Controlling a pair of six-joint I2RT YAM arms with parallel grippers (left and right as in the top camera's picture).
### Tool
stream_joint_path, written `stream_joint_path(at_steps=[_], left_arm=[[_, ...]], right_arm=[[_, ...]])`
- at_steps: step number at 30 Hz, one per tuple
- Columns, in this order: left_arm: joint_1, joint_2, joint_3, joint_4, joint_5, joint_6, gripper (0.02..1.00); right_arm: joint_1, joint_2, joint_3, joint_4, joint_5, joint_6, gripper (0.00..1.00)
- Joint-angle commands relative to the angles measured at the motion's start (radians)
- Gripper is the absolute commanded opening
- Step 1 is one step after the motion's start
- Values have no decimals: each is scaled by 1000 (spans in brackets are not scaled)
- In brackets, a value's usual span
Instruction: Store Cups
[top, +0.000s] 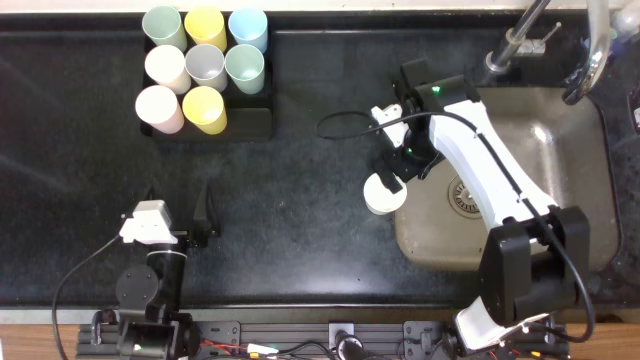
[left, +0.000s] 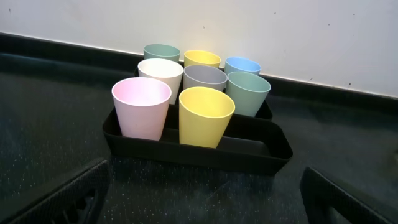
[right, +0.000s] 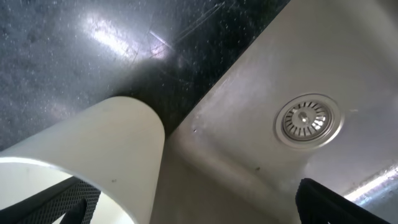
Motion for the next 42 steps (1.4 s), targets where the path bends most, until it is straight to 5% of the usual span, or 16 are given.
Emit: stream_joint_path(at_steps=[1, 6, 7, 9, 10, 25, 34, 42], left_arm=[[8, -10, -1, -4, 6, 19, 998], [8, -10, -1, -4, 6, 19, 1000], [8, -10, -1, -4, 6, 19, 1000], [8, -10, -1, -4, 6, 19, 1000], [8, -10, -1, -4, 6, 19, 1000], [8, -10, -1, -4, 6, 19, 1000], [8, -10, -1, -4, 6, 19, 1000], [8, -10, -1, -4, 6, 19, 1000]], right_arm=[[-2, -1, 18, 16, 7, -14, 936], [-2, 9, 18, 22, 6, -22, 910], [-2, 10, 18, 22, 6, -22, 768], [-2, 10, 18, 21, 3, -21, 110], [-2, 10, 18, 21, 0, -21, 45], [114, 0, 152, -88, -110, 27, 45], [145, 0, 576, -161, -106, 97, 42], [263, 38, 736, -52, -8, 200, 42]])
